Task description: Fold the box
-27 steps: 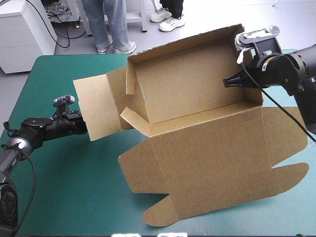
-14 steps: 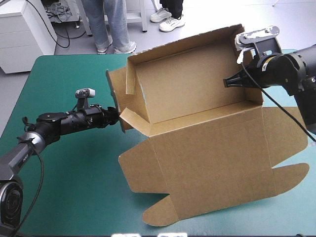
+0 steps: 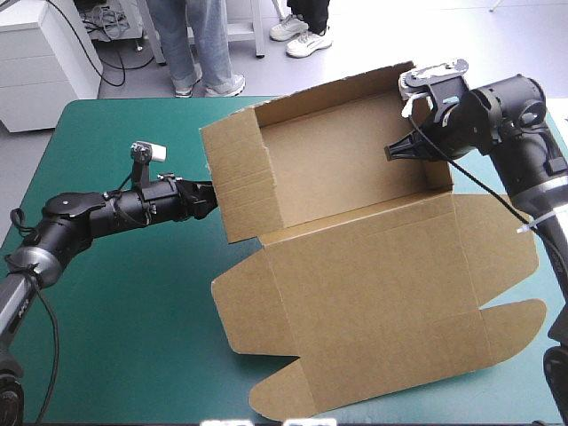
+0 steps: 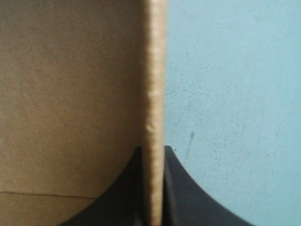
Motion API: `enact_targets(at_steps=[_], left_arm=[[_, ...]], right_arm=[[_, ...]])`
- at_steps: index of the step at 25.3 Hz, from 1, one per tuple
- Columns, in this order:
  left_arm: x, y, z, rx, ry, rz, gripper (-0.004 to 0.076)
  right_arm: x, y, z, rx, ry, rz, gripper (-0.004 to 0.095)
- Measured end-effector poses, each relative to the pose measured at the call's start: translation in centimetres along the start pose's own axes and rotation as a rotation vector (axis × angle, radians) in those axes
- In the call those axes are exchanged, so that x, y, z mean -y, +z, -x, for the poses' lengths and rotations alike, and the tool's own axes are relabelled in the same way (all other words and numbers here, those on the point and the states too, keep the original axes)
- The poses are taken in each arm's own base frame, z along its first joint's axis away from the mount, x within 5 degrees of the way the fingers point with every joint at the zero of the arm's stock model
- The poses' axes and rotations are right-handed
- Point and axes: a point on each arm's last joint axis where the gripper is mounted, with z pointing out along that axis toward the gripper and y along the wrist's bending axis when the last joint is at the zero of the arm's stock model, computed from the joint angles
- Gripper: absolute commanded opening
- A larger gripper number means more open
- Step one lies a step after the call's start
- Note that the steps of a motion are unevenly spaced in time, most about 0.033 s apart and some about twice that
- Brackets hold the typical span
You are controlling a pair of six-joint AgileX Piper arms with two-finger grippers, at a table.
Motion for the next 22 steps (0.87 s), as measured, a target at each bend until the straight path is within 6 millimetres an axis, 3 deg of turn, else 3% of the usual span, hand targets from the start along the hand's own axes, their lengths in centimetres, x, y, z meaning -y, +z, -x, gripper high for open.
enact_targets(at_steps=[8, 15, 18, 22], left_arm=[[1.0, -0.1, -0.1, -0.017, -0.027, -0.1, 0.0403], [2.2, -0.3, 0.4, 0.038, -0.085, -0.23, 0.0403], [2.2, -0.3, 0.7, 0.061, -0.098, -0.231, 0.0402], [1.6, -0.1, 0.8, 0.067, -0.155, -0.151, 0.0402]], right_arm=[[-0.2, 0.6, 0.1, -0.014, -0.015, 0.01, -0.0018], [-0.4, 2.5, 0.2, -0.056, -0.022, 0.015, -0.0017], [-0.7, 2.9, 0.2, -0.065, -0.019, 0.036, -0.0015], [-2.6, 2.7, 0.3, -0.059, -0.053, 0.079, -0.0015]])
